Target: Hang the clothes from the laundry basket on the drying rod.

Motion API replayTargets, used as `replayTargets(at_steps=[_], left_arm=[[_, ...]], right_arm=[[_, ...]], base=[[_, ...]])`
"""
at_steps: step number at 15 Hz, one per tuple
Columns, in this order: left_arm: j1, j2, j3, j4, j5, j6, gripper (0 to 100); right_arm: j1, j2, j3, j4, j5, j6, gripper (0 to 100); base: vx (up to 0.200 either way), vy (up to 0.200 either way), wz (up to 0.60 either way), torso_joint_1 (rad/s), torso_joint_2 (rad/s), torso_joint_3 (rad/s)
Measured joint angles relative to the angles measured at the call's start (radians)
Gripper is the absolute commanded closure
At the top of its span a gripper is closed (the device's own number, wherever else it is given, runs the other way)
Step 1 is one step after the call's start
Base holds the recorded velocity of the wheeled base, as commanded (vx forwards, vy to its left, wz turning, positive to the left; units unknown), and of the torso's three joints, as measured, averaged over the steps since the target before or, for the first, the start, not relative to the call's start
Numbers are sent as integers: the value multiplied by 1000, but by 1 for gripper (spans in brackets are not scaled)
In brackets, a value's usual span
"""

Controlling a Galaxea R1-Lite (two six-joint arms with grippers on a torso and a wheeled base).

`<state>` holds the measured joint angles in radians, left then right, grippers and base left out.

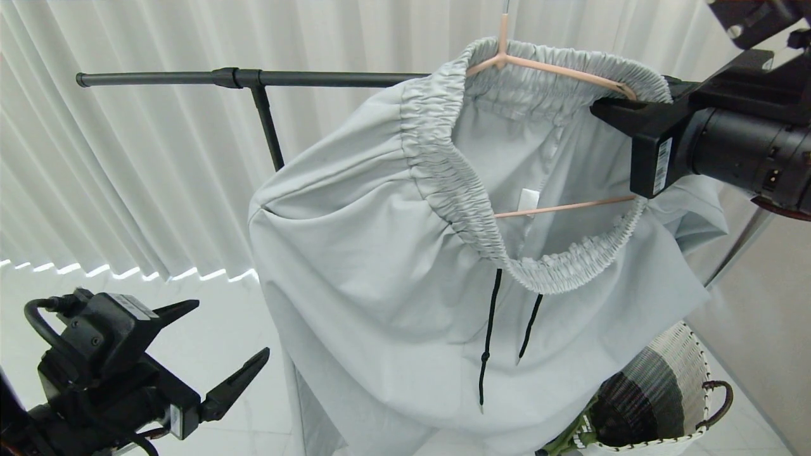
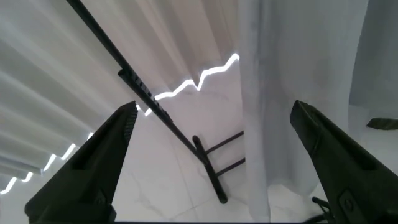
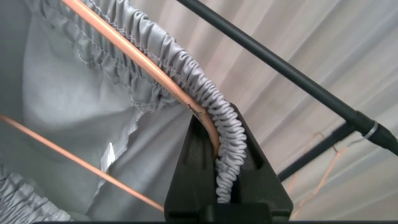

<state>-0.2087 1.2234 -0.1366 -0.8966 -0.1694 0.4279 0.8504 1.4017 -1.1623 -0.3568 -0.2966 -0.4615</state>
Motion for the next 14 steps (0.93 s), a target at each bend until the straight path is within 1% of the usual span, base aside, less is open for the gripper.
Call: replayTargets(at_steps=[4, 7, 8, 12, 14], left_arm=[[0, 42, -54, -1, -1, -1, 0], [1, 101, -68, 0, 2, -2, 0], [1, 115, -73, 0, 1, -2, 100], [6, 141, -84, -1, 2, -3, 100], [36, 143, -83, -2, 3, -3, 100]], right_arm=[[45, 0, 0, -3, 2, 0, 100], [64, -2, 0, -5, 2, 0, 100], [66, -3, 0, -5, 2, 0, 100], [68, -4, 0, -4, 1, 0, 100], [60, -4, -1, -4, -1, 1, 100]], base=[[0, 0, 0, 0, 0, 0], [0, 0, 0, 0, 0, 0], [0, 0, 0, 0, 0, 0], [0, 0, 0, 0, 0, 0], [0, 0, 0, 0, 0, 0]])
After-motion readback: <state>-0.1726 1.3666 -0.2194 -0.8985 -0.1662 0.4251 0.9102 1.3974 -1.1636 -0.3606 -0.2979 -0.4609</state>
